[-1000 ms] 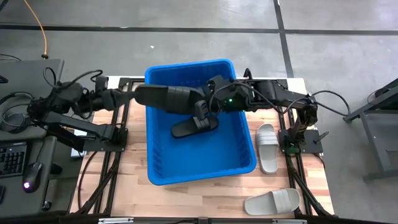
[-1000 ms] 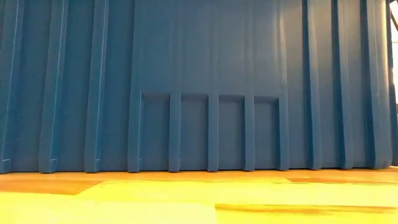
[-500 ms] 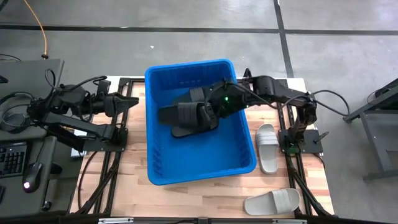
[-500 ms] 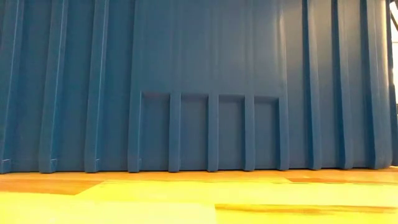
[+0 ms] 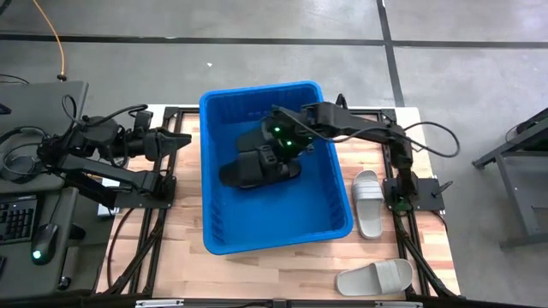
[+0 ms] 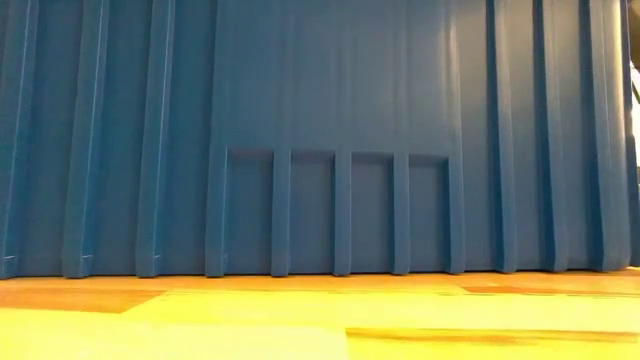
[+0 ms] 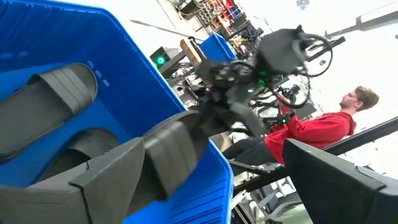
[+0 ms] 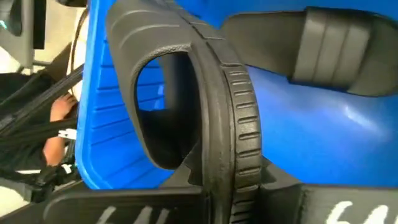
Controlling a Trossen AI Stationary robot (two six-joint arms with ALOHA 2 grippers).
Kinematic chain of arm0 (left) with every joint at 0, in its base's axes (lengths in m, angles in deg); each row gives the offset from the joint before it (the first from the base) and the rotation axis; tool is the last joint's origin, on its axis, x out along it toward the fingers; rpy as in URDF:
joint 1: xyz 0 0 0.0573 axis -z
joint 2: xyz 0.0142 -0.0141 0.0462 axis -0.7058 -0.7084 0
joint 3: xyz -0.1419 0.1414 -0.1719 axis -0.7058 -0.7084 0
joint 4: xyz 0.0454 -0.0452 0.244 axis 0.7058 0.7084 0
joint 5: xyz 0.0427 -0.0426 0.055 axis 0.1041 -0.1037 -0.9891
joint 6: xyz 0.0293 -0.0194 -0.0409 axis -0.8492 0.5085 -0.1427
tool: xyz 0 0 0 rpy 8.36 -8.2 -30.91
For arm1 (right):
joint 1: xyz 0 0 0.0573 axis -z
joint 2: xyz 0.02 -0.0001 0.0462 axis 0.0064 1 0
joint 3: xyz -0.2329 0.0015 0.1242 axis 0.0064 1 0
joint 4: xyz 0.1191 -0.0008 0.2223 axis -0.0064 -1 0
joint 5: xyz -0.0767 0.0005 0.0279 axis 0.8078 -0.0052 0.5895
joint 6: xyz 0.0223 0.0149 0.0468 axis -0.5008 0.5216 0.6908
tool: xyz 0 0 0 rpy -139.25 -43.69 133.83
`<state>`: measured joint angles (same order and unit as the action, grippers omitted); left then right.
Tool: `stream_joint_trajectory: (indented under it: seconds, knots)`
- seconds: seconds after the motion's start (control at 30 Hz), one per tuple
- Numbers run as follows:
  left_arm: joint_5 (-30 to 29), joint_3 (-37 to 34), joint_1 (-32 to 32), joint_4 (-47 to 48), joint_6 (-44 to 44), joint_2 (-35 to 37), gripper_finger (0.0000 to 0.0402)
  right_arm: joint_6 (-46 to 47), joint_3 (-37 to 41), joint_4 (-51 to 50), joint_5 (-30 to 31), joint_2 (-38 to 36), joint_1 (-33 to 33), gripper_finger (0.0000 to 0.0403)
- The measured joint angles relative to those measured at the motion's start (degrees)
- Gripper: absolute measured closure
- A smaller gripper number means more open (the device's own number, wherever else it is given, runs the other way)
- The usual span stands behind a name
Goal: Pick and place slides into bin
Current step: Put the black slide into the blue container
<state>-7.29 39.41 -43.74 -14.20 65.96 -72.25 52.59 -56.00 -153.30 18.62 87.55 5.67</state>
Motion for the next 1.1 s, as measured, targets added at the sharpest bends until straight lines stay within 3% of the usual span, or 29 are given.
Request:
stream_joint_trajectory:
  seconds: [0.27, 0.6, 1.1]
  knots:
    - [-0.09, 0.00, 0.00, -0.05, -0.20, -0.04, 0.0030, -2.84, -0.01, -2.38, -3.63, 5.49, 4.85, 0.0388]
    - [-0.11, -0.04, 0.00, -0.13, -0.21, -0.03, 0.0030, -5.16, -0.01, -7.18, -8.03, 6.83, 9.58, 0.0388]
    - [0.00, -0.04, 0.00, -0.14, -0.21, -0.02, 0.0030, -5.78, -0.03, -5.36, -10.77, 8.70, 9.69, 0.0388]
